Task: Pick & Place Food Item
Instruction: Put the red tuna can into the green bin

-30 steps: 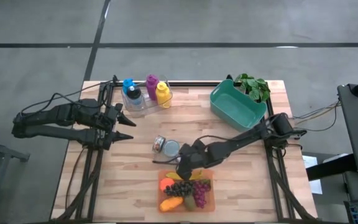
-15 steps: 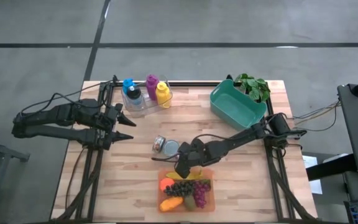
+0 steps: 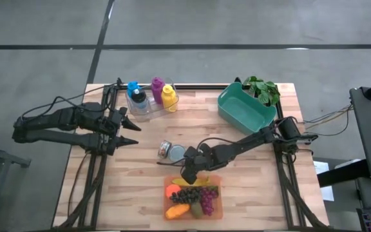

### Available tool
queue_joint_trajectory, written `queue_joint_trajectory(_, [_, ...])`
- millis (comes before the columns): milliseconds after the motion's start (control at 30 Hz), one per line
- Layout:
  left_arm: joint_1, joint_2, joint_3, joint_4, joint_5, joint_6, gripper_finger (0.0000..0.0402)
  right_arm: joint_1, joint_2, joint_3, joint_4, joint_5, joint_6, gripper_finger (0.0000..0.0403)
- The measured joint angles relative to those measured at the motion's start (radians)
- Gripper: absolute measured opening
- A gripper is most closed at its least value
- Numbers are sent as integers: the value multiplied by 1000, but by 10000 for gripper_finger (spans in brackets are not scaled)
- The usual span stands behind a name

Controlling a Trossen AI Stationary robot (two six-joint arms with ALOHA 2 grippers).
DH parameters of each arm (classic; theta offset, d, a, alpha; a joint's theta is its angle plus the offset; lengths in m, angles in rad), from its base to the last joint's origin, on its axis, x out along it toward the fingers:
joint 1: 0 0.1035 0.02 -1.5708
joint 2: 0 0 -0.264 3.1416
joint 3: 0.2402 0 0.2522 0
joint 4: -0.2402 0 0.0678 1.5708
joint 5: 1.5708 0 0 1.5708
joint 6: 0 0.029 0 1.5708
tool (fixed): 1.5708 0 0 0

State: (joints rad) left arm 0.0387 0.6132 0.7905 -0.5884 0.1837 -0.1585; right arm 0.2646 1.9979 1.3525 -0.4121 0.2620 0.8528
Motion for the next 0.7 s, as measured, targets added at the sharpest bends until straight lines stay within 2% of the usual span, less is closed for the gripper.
queue_joint_trajectory(333, [0,0,0,0,0,0,275,1,-30,-2,-58,13,-14,121])
queue_joint_trajectory(567, [0,0,0,-5,0,0,275,1,-115,-7,-172,79,-35,121])
queue_joint_trajectory(700, [0,0,0,-9,0,0,275,-9,-197,-24,-204,82,-52,121])
